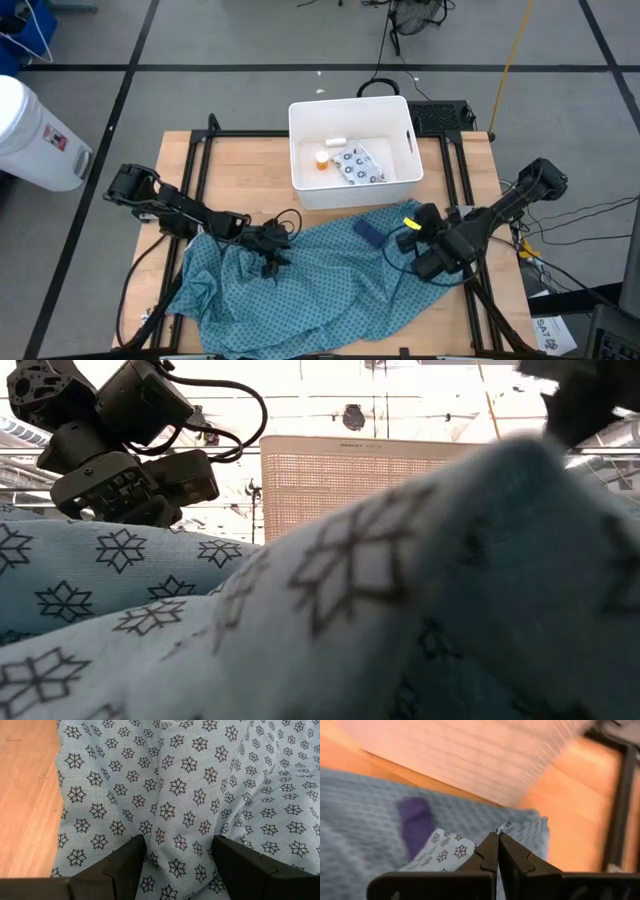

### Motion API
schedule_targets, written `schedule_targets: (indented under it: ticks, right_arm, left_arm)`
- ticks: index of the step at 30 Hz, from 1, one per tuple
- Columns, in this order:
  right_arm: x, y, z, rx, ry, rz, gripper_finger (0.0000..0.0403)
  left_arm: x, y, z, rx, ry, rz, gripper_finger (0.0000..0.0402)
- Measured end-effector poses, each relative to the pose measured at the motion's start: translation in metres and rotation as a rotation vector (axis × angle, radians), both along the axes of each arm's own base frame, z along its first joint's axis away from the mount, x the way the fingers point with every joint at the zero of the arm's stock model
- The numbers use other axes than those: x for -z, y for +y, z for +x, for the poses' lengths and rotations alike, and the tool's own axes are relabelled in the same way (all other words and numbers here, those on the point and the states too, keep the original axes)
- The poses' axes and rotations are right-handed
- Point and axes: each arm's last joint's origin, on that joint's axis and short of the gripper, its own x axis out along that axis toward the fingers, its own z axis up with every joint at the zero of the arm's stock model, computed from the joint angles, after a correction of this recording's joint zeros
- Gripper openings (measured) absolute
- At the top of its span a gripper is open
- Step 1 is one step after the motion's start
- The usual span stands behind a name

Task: Pick & place medical supplies in basket/bin
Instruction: Put the blue bandage into the white bin

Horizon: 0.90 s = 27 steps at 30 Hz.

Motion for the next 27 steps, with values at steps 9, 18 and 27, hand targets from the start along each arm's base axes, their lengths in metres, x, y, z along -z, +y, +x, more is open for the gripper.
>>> schedule_targets:
  ticks: [9, 18, 27]
  right_arm:
    - [-0.029, -0.002, 0.001, -0.023, -0.029, -0.083, 0.0000]
    - [-0.026, -0.010, 0.002, 0.042, 0.130, 0.104, 0.0000]
    - [-0.008, 0.005, -0.014, 0.143, 0.412, 0.446, 0.0000]
  left_arm:
    - [0.000, 0.000, 0.000, 0.002, 0.000, 0.000, 0.0243]
    - [0.000, -0.001, 0.000, 0.004, 0.000, -0.001, 0.0243]
    - [0.000, -0.001, 0.000, 0.006, -0.001, -0.005, 0.0243]
